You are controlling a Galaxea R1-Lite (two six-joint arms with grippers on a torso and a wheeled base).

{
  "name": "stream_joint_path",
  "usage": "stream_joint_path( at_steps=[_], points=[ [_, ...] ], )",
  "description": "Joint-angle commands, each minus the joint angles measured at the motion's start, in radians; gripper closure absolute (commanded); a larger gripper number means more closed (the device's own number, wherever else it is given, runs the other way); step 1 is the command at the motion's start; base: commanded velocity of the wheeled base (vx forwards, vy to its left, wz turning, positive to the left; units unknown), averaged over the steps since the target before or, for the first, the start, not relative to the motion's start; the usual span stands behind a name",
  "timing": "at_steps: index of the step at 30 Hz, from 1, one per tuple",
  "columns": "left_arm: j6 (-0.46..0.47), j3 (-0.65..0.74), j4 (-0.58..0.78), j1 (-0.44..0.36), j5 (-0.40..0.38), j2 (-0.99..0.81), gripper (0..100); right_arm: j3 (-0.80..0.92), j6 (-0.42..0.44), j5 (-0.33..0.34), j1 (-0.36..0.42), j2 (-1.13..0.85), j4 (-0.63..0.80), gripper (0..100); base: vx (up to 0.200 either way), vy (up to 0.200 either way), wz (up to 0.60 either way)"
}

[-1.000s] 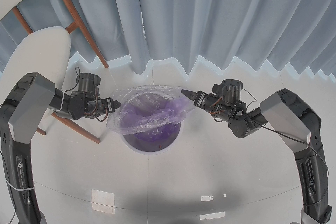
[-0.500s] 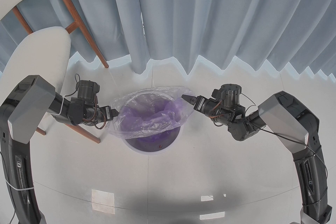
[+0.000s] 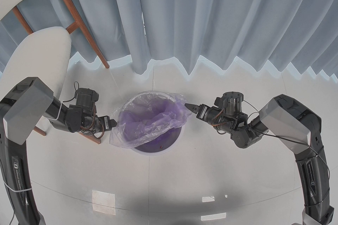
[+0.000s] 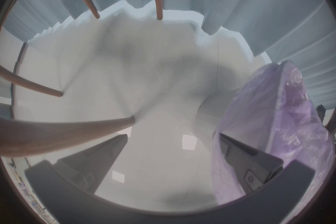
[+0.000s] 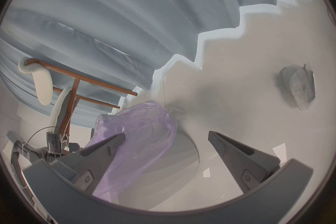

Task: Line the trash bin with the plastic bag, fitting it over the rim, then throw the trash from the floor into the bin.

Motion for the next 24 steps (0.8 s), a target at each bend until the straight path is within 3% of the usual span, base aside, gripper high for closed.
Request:
stream_joint_path(
  at_steps=[1, 18, 24],
  points=[
    [-0.001, 0.057, 0.0, -0.002, 0.0, -0.037, 0, 0.057, -0.003, -0.001, 0.002, -0.019, -0.03, 0, 0.0, 0.0, 0.0],
    [0.001, 0.396, -0.222, -0.045, -0.005, -0.1, 0, 0.42, -0.05, 0.002, 0.006, -0.068, -0.288, 0, 0.0, 0.0, 0.0],
    [-0.001, 0.609, -0.33, -0.061, -0.01, -0.244, 0, 0.669, -0.05, 0.006, 0.006, -0.131, -0.489, 0, 0.0, 0.0, 0.0]
  ],
)
